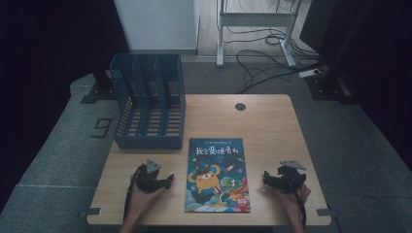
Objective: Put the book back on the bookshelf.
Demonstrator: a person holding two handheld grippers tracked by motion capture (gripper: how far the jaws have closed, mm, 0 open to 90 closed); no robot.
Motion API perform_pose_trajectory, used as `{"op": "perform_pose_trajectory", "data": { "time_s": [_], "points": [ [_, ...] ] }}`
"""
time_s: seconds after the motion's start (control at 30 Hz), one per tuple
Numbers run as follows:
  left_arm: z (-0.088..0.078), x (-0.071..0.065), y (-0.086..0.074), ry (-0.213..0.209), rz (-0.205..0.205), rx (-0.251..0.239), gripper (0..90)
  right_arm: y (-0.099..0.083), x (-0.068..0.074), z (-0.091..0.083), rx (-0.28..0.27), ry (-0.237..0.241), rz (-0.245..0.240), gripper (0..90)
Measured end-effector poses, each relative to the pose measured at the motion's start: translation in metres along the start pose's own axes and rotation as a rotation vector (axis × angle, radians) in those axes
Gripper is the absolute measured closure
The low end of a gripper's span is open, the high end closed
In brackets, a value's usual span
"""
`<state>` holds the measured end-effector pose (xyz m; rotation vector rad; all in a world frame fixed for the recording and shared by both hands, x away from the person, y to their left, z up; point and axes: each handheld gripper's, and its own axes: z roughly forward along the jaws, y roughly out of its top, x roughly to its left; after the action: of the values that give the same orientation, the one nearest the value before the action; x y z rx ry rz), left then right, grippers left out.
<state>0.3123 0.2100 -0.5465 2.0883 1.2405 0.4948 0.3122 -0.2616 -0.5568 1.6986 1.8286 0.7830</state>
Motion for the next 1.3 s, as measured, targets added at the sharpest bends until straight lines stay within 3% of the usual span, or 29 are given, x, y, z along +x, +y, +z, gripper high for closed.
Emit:
{"op": "perform_pose_trajectory", "data": {
  "time_s": [0.57,0.7,0.9,1.07,1.1,1.3],
  "points": [
    [0.001,-0.002,0.001,0.004,-0.005,0.004,21.0,0.000,0.002,-0.002,0.001,-0.016,0.012,2.8],
    [0.001,-0.002,0.001,-0.002,-0.007,0.005,19.9,0.001,0.006,-0.003,-0.001,-0.008,0.019,6.3],
    [0.002,-0.004,0.002,0.010,-0.008,0.010,17.6,0.006,0.013,-0.007,-0.051,0.031,0.038,9.1],
    [0.003,-0.005,0.003,0.011,-0.013,0.009,17.8,0.014,0.032,-0.007,-0.064,0.055,-0.010,9.1],
    [0.003,-0.005,0.003,0.011,-0.015,0.008,18.1,0.019,0.043,-0.006,-0.071,0.073,-0.027,9.1],
    [0.005,-0.005,0.006,-0.001,-0.024,-0.004,19.7,0.026,0.061,-0.005,-0.080,0.098,-0.051,10.1]
  ]
}}
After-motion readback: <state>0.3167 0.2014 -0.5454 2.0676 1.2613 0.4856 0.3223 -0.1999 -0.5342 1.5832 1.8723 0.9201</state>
